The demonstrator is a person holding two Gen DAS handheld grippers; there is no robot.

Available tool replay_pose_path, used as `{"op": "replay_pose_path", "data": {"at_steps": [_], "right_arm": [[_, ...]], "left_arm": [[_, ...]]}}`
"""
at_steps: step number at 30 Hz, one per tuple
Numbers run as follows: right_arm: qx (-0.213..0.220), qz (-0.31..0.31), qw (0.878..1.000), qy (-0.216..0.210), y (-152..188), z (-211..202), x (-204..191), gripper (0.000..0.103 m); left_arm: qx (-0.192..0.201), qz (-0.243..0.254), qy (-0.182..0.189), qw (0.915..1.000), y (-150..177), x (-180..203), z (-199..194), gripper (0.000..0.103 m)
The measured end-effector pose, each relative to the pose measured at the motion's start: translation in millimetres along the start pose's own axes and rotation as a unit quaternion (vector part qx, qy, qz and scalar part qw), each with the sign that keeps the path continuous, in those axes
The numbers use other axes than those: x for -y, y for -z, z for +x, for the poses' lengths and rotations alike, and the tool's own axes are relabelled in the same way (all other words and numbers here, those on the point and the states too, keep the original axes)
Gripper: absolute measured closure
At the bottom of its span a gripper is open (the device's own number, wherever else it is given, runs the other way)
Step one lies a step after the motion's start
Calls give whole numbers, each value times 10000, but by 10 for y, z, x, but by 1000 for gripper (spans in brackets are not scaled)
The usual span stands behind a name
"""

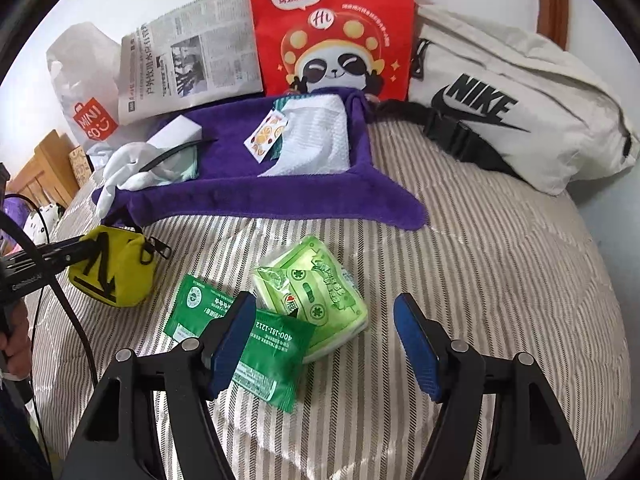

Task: Organize soft objects
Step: 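Move both open tools back toward the items lying beside the towel, then grasp the green wipes with the right tool while the left tool grasps the yellow bag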

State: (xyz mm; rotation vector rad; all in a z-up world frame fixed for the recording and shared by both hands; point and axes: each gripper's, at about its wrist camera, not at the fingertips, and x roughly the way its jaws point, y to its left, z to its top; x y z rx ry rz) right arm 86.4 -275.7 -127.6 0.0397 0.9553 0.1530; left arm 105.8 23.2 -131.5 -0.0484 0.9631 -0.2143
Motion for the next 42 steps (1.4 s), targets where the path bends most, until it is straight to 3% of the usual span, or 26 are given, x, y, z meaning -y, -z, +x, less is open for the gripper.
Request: {"op": "replay_pose_path", "data": {"at_steps": [6,11,15,22,25,32,38,40,42], "right_arm": [[-276,-223,9993,76,-33,232,-43,32],[-335,-342,9987,-168,66,162,-53,32],[-291,-411,9987,-68,115,135,-49,32],[-255,-376,9989,-146,-142,258,26,32],[-463,-541,9975,-50,-217,412,6,32],[-624,-824,9940,-348,-123,383,-73,32],[-709,-905,9930,-270,-93,536,-117,30],[-571,-925,9937,-273,-116,554,-113,38],[-499,-781,9950,-362,-150,541,-68,40]], "left_arm": [[-19,-83,47,10000,53,-75,-13,76],[-80,-134,147,9998,104,-95,23,76],[-121,-100,192,9997,136,-75,40,76],[-180,-55,263,9995,151,-12,77,76],[-187,-89,299,9993,158,-21,81,76],[-230,-75,327,9992,162,-36,102,76],[-252,-102,350,9990,167,-50,111,76],[-255,-95,361,9990,167,-49,112,76],[-272,-67,363,9989,174,-46,114,76]]}}
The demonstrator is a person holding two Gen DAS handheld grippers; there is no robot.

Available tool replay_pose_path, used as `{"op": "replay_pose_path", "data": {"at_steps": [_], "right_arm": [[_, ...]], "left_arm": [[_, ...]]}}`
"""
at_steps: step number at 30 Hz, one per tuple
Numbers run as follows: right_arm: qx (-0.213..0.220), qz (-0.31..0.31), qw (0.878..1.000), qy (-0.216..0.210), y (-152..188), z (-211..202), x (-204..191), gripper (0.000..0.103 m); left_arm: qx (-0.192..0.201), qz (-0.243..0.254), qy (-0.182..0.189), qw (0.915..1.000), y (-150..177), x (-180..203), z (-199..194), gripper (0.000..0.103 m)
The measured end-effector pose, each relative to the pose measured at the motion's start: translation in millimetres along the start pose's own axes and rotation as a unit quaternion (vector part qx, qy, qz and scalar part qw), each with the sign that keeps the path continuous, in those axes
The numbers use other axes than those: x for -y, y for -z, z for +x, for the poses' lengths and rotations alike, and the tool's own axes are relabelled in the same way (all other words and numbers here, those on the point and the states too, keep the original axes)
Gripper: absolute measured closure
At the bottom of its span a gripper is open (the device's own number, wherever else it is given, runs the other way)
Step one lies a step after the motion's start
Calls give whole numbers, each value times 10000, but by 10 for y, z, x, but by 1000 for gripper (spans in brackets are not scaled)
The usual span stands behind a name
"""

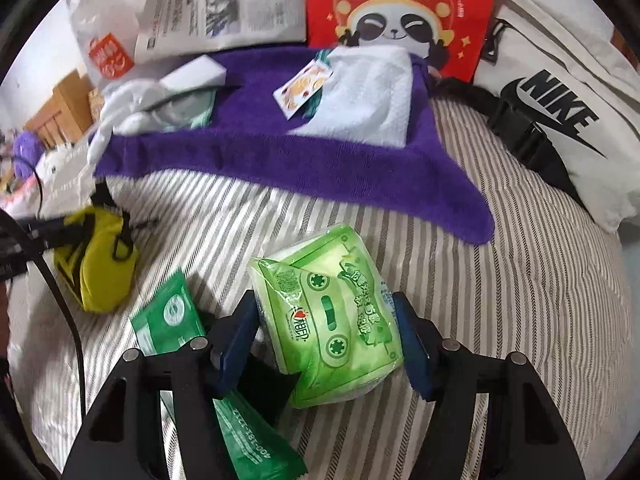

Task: Organize soft objects
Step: 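Grasp the green wipes with the right tool while the left tool grasps the yellow bag, then carry the wipes packet with the right tool while the left tool carries the yellow bag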

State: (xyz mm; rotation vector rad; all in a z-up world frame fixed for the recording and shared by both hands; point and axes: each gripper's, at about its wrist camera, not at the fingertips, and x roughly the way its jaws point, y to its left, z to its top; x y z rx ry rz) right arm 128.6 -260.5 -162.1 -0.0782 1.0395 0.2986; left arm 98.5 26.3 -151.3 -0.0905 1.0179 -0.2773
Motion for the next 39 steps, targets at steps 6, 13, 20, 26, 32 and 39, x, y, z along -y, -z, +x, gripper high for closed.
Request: {"op": "replay_pose_path", "data": {"at_steps": [6,13,20,26,32,39], "right_arm": [[381,533,9978,42,-112,-201,243,41],[439,758,9960,158,-163,-331,376,41],[350,652,9972,142,-128,-349,265,41],[381,592,9975,54,-139,-378,176,41],[429,544,9976,-20,-165,-436,91,41],[477,424,9979,-98,-270,-466,-22,41]], "left_arm": [[-16,-10,20,10000,9,-8,-7,76],[73,-82,23,9999,8,-18,-78,76],[135,-125,25,9998,-19,-22,-167,76],[202,-171,111,9996,-34,-29,-258,76],[145,-189,97,9997,-9,-23,-260,76],[246,-192,151,9994,-61,-5,-370,76]]}}
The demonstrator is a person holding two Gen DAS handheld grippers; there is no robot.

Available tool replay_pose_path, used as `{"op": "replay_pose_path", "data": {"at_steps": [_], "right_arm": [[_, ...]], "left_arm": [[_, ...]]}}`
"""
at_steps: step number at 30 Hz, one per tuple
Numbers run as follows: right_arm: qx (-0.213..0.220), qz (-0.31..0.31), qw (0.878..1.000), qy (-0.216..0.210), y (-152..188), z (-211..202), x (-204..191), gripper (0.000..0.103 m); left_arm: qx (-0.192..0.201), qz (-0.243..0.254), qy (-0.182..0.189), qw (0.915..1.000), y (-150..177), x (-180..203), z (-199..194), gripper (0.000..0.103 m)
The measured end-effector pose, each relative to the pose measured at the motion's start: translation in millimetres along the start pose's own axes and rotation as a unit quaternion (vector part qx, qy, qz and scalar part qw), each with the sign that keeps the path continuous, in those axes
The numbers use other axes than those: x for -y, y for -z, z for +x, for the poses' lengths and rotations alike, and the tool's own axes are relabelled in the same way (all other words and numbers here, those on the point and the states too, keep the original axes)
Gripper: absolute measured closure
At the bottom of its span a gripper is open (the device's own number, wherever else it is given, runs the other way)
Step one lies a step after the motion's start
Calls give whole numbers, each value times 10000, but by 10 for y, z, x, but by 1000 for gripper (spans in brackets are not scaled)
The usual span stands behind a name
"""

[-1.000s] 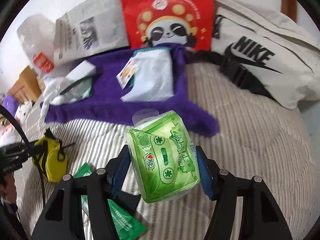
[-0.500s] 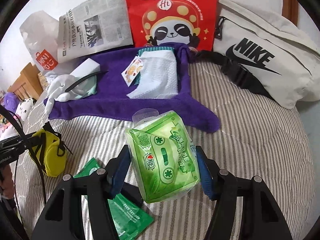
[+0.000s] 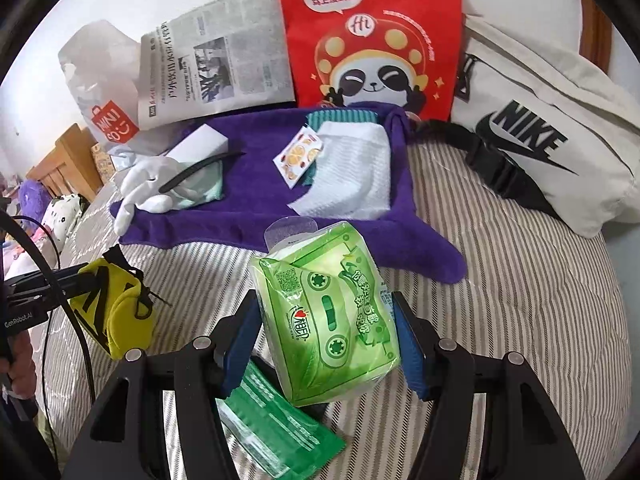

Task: Organize soft objects
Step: 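Carry the wipes packet with the right tool while the left tool carries the yellow bag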

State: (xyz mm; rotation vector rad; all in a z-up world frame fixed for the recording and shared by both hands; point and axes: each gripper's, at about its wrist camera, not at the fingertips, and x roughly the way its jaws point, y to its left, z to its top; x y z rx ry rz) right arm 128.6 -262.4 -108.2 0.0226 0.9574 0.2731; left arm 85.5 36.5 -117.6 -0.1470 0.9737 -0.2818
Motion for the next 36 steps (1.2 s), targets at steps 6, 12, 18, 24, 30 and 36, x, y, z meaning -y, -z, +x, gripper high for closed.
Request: {"op": "replay_pose_path", "data": {"at_steps": [6,12,18,24,30,36], "right_arm": [[47,-33,10000,-54,-158,2,-60,41],[14,19,9999,-132,-351,79,-67,41],[-23,-24,9998,-187,-604,220,-107,41],[-154,-184,9993,-277,-852,440,-200,41],[-414,-336,9979,-380,-1006,797,-355,41],[-835,-459,9947,-373,-1049,1222,-479,41]], "left_arm": [[47,45,-27,10000,-87,28,-62,76],[144,99,-33,9998,-247,65,-138,76],[232,74,-19,9997,-427,51,-180,76],[291,32,-44,9996,-633,-38,-187,76],[361,-59,-174,9992,-874,-220,-183,76],[427,-193,-308,9984,-1009,-444,-173,76]]}}
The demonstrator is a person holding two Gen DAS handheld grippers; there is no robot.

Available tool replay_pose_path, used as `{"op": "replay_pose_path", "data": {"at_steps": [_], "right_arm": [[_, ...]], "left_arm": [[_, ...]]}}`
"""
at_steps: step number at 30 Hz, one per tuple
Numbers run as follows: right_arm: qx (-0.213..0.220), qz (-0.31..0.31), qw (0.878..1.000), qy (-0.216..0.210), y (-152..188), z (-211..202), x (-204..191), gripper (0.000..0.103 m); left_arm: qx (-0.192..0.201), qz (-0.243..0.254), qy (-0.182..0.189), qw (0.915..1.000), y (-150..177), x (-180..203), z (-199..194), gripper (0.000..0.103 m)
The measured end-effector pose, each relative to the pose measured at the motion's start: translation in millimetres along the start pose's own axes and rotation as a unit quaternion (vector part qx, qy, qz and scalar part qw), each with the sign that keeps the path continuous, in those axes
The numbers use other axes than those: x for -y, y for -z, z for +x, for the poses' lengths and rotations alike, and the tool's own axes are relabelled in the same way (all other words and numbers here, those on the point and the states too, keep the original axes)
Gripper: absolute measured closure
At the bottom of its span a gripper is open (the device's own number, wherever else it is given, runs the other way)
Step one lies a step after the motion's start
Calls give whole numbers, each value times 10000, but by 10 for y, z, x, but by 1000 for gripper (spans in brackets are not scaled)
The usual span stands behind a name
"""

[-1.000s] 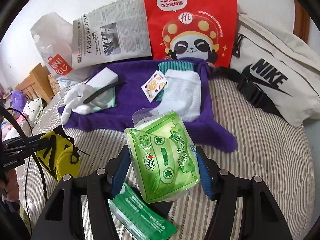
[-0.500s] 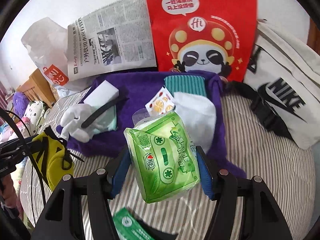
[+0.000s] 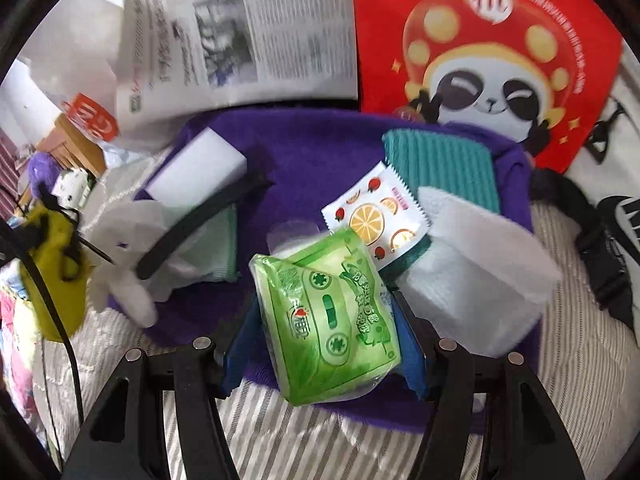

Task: Organize soft objects
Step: 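Carry the wipes packet with the right tool while the left tool carries the yellow bag, then release the wipes packet with the right tool while the left tool holds the yellow bag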

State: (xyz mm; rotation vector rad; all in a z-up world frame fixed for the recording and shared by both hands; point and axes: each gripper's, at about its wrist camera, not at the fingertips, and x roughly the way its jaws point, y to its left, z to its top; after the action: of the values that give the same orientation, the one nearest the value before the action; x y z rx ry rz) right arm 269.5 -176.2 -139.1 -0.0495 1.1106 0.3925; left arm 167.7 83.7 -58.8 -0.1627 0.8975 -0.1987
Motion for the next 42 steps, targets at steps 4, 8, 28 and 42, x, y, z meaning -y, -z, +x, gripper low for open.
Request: {"op": "replay_pose_path", "data": {"at_steps": [4,8,28,42], "right_arm": [[-113,4,9999,6,-23,132,-2,41],[-166,-15,9999,31,-42,213,2,41],[386,56,9992,-16,105,-329,156,25],[1117,583,9918,-221,486,-866,604,25]], "left_arm": [[16,-49,-30,10000,-62,-118,23,76],[20,-62,-1,10000,-79,-173,49,76],[-158,123,111,9997,-327,55,344,76],[-486,323,237,9980,-743,511,1204,76]]}}
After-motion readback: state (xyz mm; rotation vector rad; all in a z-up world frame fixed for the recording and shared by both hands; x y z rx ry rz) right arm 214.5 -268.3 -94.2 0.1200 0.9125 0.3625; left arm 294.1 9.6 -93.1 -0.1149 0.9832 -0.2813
